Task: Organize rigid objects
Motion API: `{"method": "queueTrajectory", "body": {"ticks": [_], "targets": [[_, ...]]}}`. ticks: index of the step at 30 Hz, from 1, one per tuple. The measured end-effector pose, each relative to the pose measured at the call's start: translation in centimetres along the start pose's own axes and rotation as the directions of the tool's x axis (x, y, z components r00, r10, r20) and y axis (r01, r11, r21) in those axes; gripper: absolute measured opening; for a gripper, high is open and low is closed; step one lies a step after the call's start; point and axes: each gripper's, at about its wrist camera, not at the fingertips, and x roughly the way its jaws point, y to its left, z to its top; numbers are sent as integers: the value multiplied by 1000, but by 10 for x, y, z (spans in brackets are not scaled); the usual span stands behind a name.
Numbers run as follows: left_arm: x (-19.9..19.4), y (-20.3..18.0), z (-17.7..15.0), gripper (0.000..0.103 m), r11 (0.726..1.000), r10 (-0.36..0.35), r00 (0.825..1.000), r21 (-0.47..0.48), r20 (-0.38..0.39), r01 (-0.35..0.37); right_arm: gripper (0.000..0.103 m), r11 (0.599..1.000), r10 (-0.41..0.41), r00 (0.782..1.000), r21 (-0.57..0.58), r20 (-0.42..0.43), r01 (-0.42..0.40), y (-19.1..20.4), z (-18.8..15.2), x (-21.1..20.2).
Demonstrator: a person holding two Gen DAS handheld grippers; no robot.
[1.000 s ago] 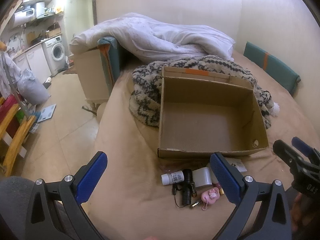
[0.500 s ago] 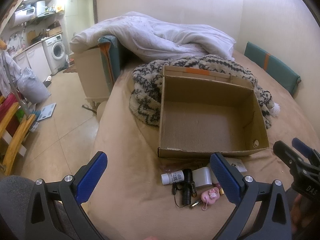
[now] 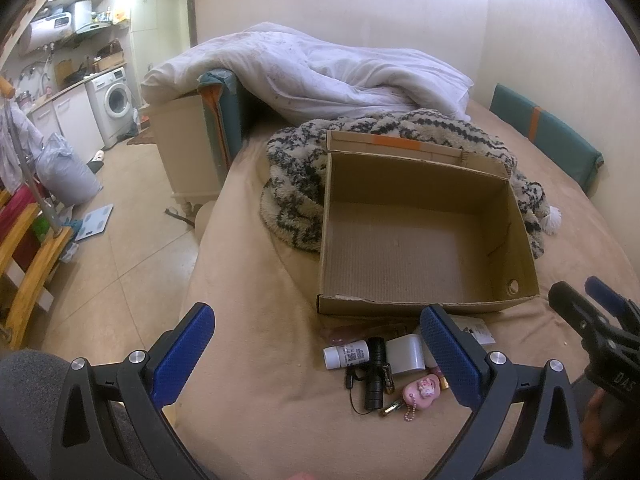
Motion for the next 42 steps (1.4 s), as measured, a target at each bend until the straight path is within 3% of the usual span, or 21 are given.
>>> {"method": "queueTrajectory", "body": {"ticks": [32,37,42], "targets": [[0,3,1,103,1000,3,1000,-5,1,-3,103,1000,4,1000,4,-4,-4,1,-2,0],[2,14,5,103,999,14,1000,-38,-9,-15,103,998,16,1000,56,-20,-14,-10,-1,4],[14,26,7,102,996,17,997,-88,-80,-24,103,987,43,997,157,-67,-32,-28,-1,11]]}}
